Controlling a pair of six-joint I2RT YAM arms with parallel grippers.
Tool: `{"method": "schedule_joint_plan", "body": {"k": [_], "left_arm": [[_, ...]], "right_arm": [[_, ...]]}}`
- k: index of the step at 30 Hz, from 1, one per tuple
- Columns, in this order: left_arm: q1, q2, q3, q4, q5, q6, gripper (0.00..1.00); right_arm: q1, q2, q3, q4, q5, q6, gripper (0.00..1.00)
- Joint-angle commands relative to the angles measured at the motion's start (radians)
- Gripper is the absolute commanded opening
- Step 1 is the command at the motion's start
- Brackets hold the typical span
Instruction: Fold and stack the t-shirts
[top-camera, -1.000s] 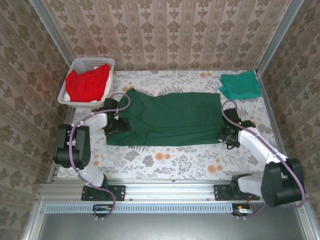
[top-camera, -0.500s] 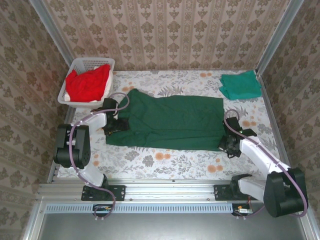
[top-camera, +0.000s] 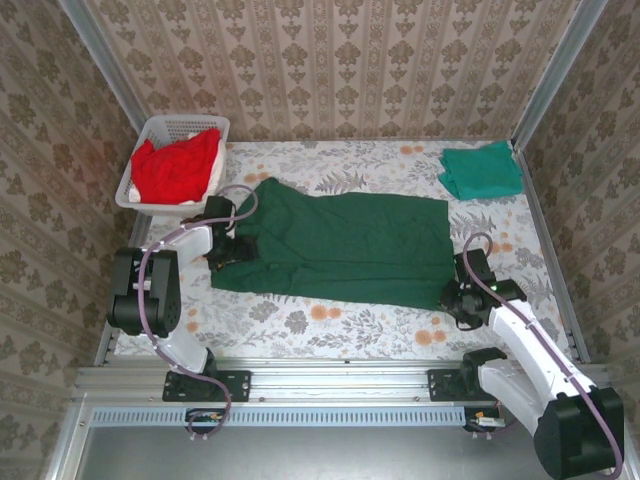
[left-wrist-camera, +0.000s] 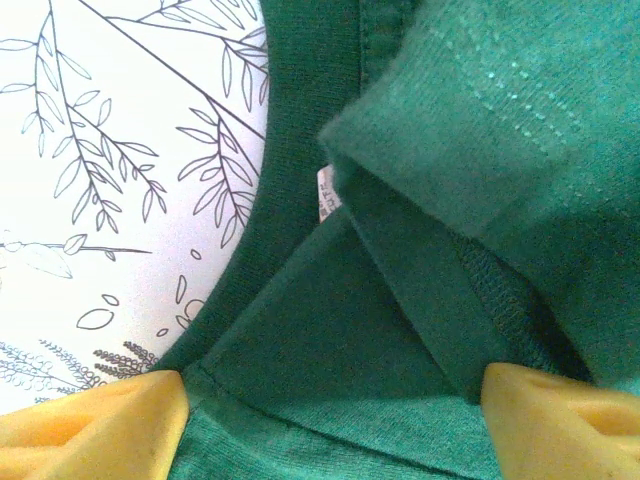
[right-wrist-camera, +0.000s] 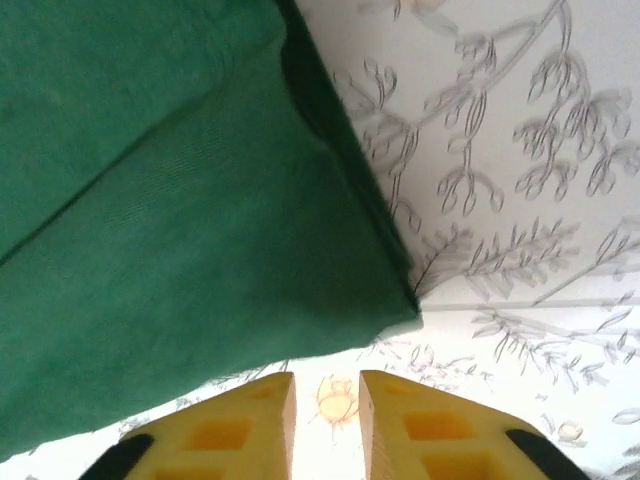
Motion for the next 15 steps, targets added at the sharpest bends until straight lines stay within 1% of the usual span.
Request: {"method": "schedule_joint_plan", "body": {"k": [1,3,4,6,8,11,12,15], "left_arm": [[0.012,0.044,-0.006,-0.003,0.017,0.013,0.8],[0.013,0.044,-0.008,-0.003,0.016,0.013,0.8],[0.012,0.043,-0.01,-0.001,0.018,0.013,0.8],[0.013,0.043,-0.015,0.007,0.026,0.012,0.8],[0.012,0.045,-0.016,0.01,0.033,0.009,0.8],[0.012,0.042,-0.017,0.013,0.037,0.008,0.8],[0.012,0.042,-0.016,0.015,0.038,0.009,0.8],[0.012,0.043,-0.008,0.006,0.043,0.013,0.8]], "right_arm": [[0.025,-0.098,0.012,-0.02,-0.053,0.039,0.47],[0.029,-0.141,0.049,-0.019,-0.037,0.027,0.51],[0.03,-0.138,0.07,-0.02,-0.021,0.018,0.51],[0.038,-0.08,0.103,0.017,-0.012,-0.014,0.48],[0.057,0.025,0.116,0.086,-0.005,-0.028,0.47],[0.081,0.219,0.123,0.217,-0.002,-0.027,0.5],[0.086,0.283,0.127,0.281,-0.007,-0.026,0.52],[0.112,0.441,0.174,0.317,0.048,-0.026,0.61]]}}
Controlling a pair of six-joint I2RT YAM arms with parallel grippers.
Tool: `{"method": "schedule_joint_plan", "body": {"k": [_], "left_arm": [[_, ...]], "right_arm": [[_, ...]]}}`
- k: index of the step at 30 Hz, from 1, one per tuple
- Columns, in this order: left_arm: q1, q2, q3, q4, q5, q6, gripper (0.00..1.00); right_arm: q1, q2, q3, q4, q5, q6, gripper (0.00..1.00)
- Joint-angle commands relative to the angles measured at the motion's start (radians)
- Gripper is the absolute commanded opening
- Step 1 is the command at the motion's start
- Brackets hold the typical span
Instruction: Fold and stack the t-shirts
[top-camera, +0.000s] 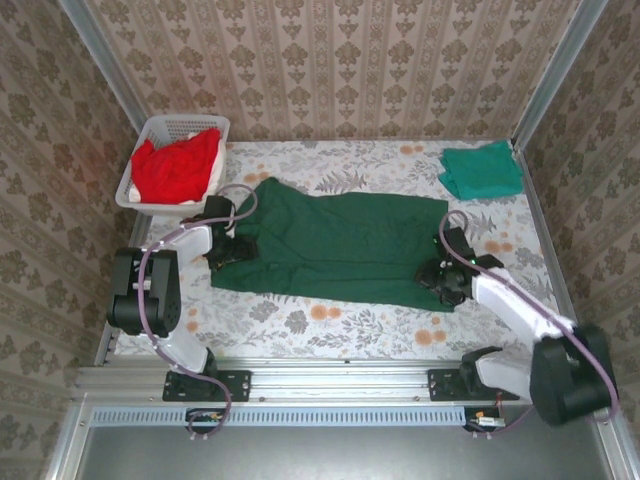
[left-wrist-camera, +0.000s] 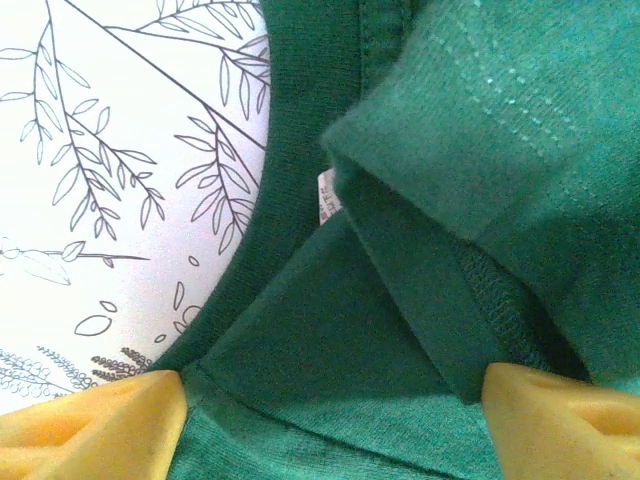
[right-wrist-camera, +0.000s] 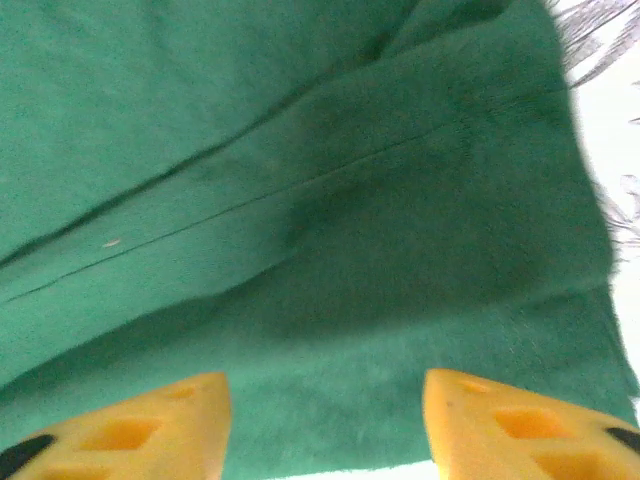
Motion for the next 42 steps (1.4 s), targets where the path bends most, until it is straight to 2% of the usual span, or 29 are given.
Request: {"method": "schedule_joint_plan", "body": {"k": [1,3,5,9,10,15,18,22,24,26,28,30,35,38,42], "left_arm": [[0.009,0.04,-0.004,-0.006,0.031,0.015,0.8],[0.013,0.026,-0.004,-0.011,0.026,0.013,0.8],[0.019,0.007,-0.005,-0.013,0.031,0.012,0.8],[0.024,-0.035,0.008,-0.039,0.032,0.013,0.81],[0.023,-0.047,0.01,-0.046,0.032,0.015,0.81],[0.005,-0.147,0.019,-0.092,0.012,0.002,0.81],[-0.068,-0.22,0.061,-0.13,-0.029,-0.007,0.81],[-0.223,-0.193,0.127,-0.103,-0.01,0.011,0.81],[-0.269,-0.113,0.154,-0.098,-0.005,-0.001,0.81],[-0.273,-0.044,0.149,-0.064,0.021,-0.016,0.8],[-0.253,0.012,0.13,-0.02,0.036,-0.032,0.79],[-0.227,0.054,0.121,0.001,0.049,-0.04,0.79],[-0.184,0.1,0.121,0.001,0.029,-0.029,0.79],[-0.153,0.096,0.098,-0.001,0.024,-0.024,0.79],[-0.118,0.067,0.07,-0.005,0.022,-0.02,0.79]], "right_arm": [[0.025,0.121,0.056,0.085,0.064,-0.012,0.65],[0.028,0.168,0.06,0.093,0.072,-0.016,0.77],[0.029,0.209,0.049,0.094,0.074,-0.017,0.82],[0.023,0.139,0.026,0.062,0.063,-0.018,0.99],[0.024,0.112,0.025,0.049,0.062,-0.02,1.0],[0.044,0.014,0.074,-0.026,0.055,-0.047,0.99],[0.11,0.023,0.136,-0.006,0.067,-0.055,0.87],[0.151,0.183,0.231,0.076,0.041,-0.078,0.63],[0.165,0.302,0.291,0.097,0.031,-0.083,0.57],[0.182,0.387,0.34,0.111,0.026,-0.094,0.52],[0.194,0.451,0.378,0.106,0.013,-0.101,0.52],[0.197,0.494,0.381,0.122,0.022,-0.102,0.56],[0.167,0.559,0.413,0.069,0.08,-0.141,0.77],[0.135,0.547,0.421,0.076,0.07,-0.178,0.78],[0.172,0.529,0.495,0.006,0.077,-0.307,0.77]]}}
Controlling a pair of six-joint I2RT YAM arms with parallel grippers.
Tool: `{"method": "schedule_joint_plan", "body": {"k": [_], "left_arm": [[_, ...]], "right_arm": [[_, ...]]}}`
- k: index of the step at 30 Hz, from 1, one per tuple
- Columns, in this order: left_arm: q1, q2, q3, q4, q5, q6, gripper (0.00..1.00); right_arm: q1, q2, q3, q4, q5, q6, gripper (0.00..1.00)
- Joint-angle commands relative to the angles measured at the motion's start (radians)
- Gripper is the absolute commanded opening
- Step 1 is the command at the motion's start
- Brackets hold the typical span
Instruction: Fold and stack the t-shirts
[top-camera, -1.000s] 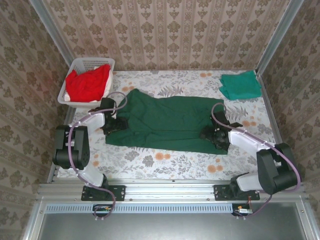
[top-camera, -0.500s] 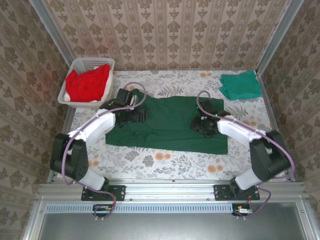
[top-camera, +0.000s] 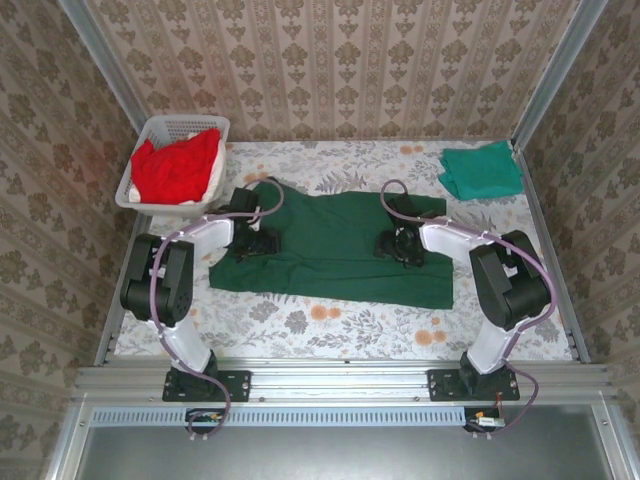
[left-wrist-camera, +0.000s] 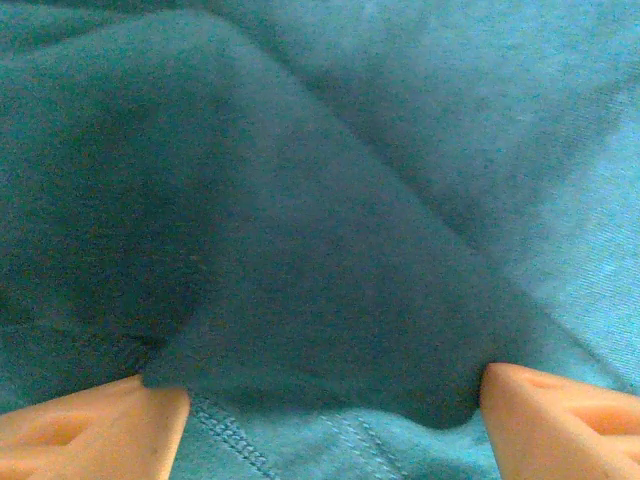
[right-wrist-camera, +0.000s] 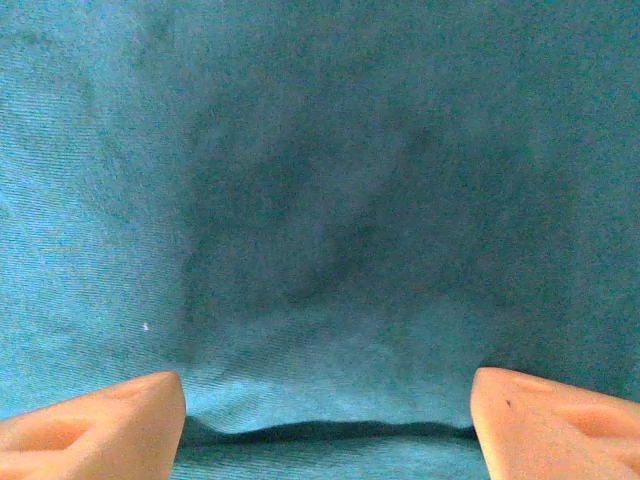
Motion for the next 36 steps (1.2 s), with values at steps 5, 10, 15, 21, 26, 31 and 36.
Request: {"method": "schedule_joint_plan", "body": {"k": [5,10,15,21,26,31,36], "left_arm": [[0.027,-0.104,-0.041,-0.039,-0.01,-0.003,0.8],[0.008,-0.2,-0.039,-0.069,-0.024,-0.009,0.81],[-0.003,-0.244,-0.089,-0.044,-0.031,-0.006,0.84],[0.008,-0.166,-0.132,-0.002,-0.012,-0.019,0.84],[0.017,-0.16,-0.161,-0.004,-0.014,-0.017,0.84],[-0.006,-0.246,-0.175,-0.04,-0.015,-0.029,0.84],[-0.129,-0.377,-0.095,-0.118,-0.081,-0.046,0.85]], "right_arm": [[0.142,0.037,0.115,-0.097,0.039,-0.251,0.75],[0.233,0.068,0.139,-0.149,0.089,-0.226,0.71],[0.293,0.002,0.0,-0.102,0.095,-0.119,0.72],[0.276,0.029,-0.122,0.031,0.06,-0.04,0.89],[0.257,0.081,-0.086,0.028,0.027,-0.056,1.0],[0.259,0.041,-0.028,-0.003,0.016,-0.114,1.0],[0.292,-0.236,-0.05,-0.18,0.2,-0.027,0.99]]}}
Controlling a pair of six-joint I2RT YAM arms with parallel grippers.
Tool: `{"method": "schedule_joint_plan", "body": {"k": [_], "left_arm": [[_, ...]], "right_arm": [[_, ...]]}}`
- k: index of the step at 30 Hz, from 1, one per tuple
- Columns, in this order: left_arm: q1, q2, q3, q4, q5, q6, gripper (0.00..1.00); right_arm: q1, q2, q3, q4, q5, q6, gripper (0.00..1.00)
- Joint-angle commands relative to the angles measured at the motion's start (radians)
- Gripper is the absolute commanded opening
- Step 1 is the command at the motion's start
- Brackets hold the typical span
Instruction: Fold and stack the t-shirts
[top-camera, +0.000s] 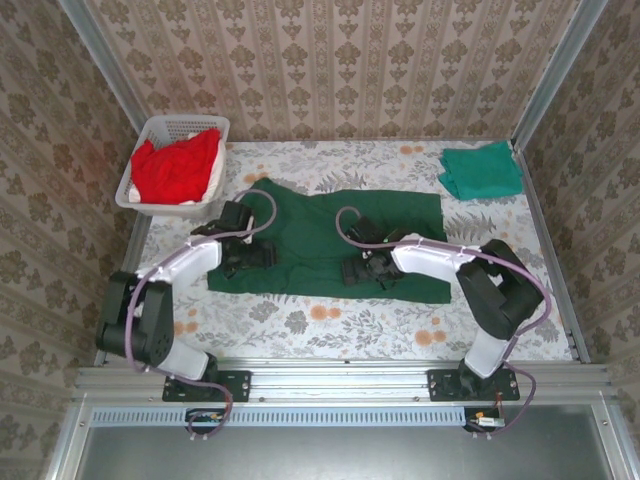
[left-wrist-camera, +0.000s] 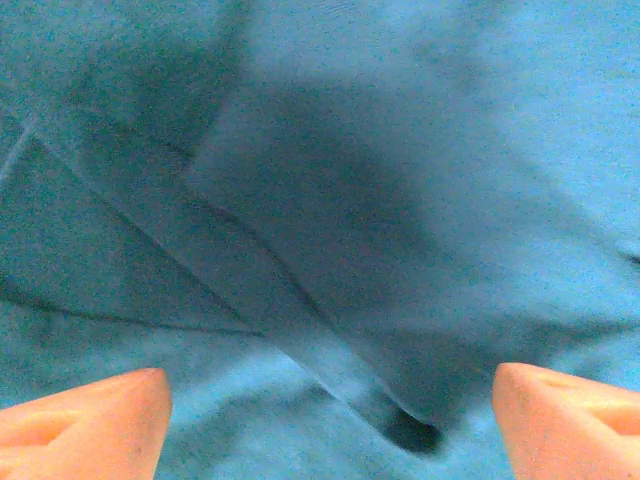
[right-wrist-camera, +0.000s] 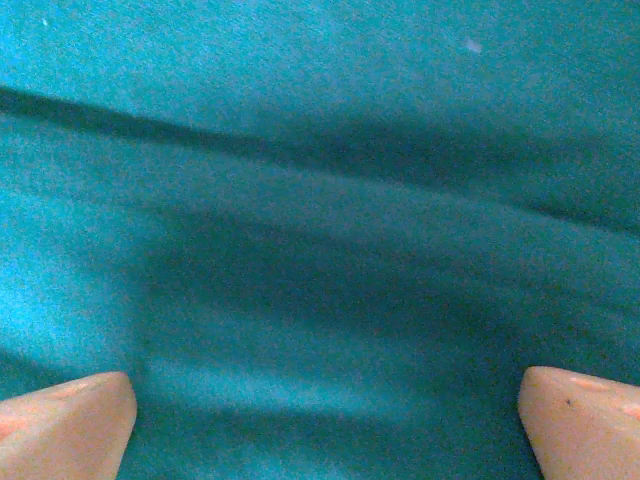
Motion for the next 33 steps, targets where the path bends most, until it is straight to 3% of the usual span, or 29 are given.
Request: {"method": "schedule_joint_plan", "body": {"k": [1,6,11,14,23,33], "left_arm": [[-0.073,-0.079,0.082,-0.052,-0.035,-0.027,0.86],[-0.216,0.047,0.222,0.028,0.027,-0.027,0.85],[-0.333,0.3,0.401,0.088,0.119,-0.029,0.82],[-0.376,0.393,0.458,0.131,0.172,-0.033,0.81],[-0.385,0.565,0.473,0.178,0.208,-0.031,0.8],[-0.351,0.612,0.461,0.177,0.193,-0.036,0.79]], "right_arm": [[0.009,-0.231,-0.042,-0.164,0.138,0.087,0.97],[0.011,-0.456,-0.24,-0.213,0.143,0.248,0.8],[0.008,-0.451,-0.312,-0.151,0.139,0.252,0.67],[-0.006,-0.394,-0.302,-0.108,0.15,0.226,0.65],[-0.022,-0.2,-0.261,-0.058,0.188,0.194,0.48],[-0.014,-0.272,-0.266,-0.092,0.16,0.152,0.14]]}}
